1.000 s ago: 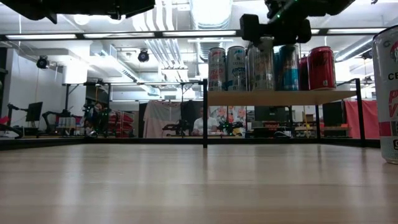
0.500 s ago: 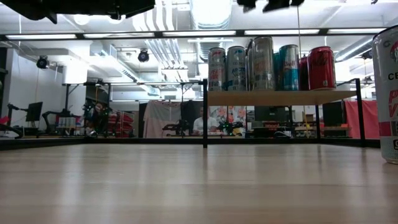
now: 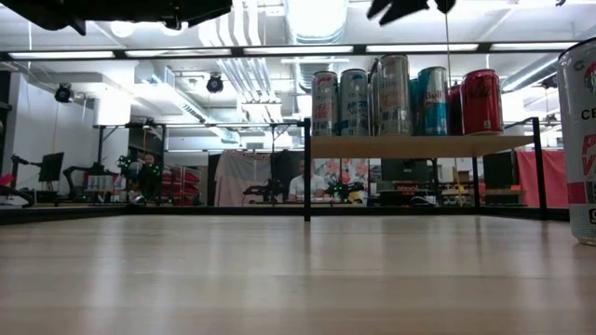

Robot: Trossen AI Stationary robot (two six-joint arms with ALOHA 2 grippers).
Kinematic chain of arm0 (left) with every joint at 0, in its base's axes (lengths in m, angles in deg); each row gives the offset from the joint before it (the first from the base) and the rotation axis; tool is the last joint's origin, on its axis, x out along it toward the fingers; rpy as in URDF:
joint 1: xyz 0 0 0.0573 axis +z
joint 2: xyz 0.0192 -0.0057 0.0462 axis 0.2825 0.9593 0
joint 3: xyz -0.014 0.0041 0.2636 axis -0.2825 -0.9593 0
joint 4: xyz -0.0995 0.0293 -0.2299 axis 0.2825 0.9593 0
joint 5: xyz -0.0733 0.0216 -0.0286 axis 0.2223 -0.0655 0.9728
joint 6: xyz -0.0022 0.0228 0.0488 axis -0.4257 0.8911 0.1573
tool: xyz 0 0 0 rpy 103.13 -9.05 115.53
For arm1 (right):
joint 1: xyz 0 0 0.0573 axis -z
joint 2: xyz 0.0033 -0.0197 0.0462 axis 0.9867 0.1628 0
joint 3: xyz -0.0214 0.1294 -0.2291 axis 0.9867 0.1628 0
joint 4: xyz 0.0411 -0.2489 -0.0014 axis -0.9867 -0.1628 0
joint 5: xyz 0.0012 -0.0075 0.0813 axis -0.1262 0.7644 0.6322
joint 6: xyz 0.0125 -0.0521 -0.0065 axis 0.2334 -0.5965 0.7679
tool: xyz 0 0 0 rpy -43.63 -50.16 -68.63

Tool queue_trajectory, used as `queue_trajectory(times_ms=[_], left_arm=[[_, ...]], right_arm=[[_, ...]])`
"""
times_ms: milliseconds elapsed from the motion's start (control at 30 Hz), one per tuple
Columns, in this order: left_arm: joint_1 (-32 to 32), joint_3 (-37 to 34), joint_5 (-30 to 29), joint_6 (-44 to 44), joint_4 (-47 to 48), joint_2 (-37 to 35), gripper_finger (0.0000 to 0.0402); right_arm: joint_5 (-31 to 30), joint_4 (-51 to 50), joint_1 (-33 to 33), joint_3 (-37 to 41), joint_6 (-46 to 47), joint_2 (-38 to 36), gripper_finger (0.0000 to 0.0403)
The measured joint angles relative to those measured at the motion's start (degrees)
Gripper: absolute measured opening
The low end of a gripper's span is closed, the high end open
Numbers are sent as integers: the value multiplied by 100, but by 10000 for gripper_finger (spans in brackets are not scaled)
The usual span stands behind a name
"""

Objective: Place canned beverage on shelf
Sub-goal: Put the white yellow soda can on the shelf aligned with the other white yellow soda cans, then put the white blue soda can on the shelf aligned with the other white blue soda cans

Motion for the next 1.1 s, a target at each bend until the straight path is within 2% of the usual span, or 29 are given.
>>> queue_trajectory(times_ms=[133,300,667,900,967,1100], left_arm=[[0,0,1,-21,-56,0,338],[0,0,3,-45,-62,11,338],[0,0,3,-2,-63,132,338],[0,0,5,0,-149,172,338],[0,0,3,-6,-150,173,338],[0,0,8,-274,-160,179,338]], right_arm=[[49,-520,4,137,532,13,88],[52,-561,108,288,567,33,18],[38,-1016,725,415,738,55,13],[51,-977,649,363,751,52,13],[41,-590,504,343,652,46,13],[50,1395,341,343,-777,82,13]])
